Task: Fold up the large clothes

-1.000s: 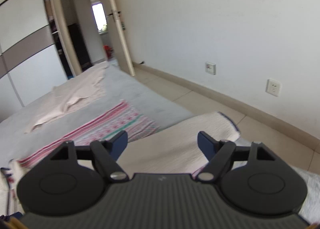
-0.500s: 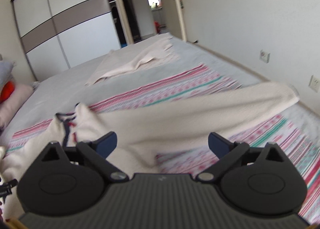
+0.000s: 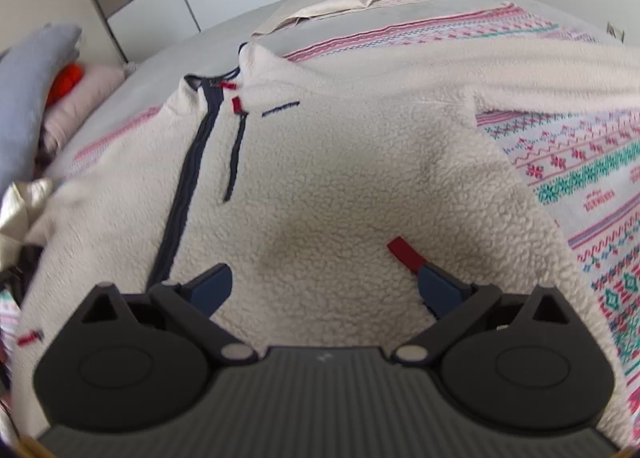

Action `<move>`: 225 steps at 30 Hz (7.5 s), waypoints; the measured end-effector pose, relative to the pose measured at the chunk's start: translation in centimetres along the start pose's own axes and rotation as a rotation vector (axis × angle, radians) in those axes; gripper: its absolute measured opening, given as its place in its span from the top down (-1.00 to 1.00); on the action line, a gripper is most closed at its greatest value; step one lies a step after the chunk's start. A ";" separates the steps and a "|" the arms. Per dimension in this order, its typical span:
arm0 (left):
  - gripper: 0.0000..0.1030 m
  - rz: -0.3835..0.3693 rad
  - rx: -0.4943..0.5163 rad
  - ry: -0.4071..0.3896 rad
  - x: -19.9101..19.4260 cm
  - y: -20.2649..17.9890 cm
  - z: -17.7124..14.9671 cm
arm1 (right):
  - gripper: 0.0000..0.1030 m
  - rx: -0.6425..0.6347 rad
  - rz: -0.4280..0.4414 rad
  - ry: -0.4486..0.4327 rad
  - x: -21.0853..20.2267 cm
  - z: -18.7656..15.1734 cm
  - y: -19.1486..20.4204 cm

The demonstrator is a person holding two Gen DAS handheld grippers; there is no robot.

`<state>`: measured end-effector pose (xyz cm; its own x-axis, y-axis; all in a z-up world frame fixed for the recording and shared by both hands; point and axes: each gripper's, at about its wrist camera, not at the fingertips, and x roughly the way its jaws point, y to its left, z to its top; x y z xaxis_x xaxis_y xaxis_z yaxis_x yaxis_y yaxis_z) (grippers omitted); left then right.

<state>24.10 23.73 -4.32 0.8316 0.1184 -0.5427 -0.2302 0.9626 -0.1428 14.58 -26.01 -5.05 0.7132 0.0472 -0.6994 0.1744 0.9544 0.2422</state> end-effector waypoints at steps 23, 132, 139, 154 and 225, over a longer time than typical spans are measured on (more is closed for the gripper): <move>0.65 0.185 0.046 -0.341 -8.7 5.5 24.3 | 0.13 -0.055 0.463 0.072 5.5 5.9 17.0; -1.00 -0.165 0.153 0.005 -4.5 -15.7 -3.2 | -0.75 0.773 -0.161 -0.271 -0.8 9.0 -32.8; -1.00 -0.195 0.076 0.018 -3.0 -15.5 -3.3 | -0.22 0.871 -0.141 -0.351 1.7 11.7 -38.6; -1.00 -0.157 0.060 0.021 -2.9 -14.5 -2.7 | 0.66 0.556 -0.090 -0.547 -5.9 18.0 -29.4; -0.43 -0.414 -0.052 0.108 0.8 -14.7 -0.2 | -0.04 0.091 0.114 -0.217 4.3 5.1 -0.1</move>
<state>28.07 9.62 -2.86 0.8019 -0.3039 -0.5144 0.0839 0.9097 -0.4067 21.11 -27.45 -4.62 0.8589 0.0791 -0.5060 0.1378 0.9159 0.3771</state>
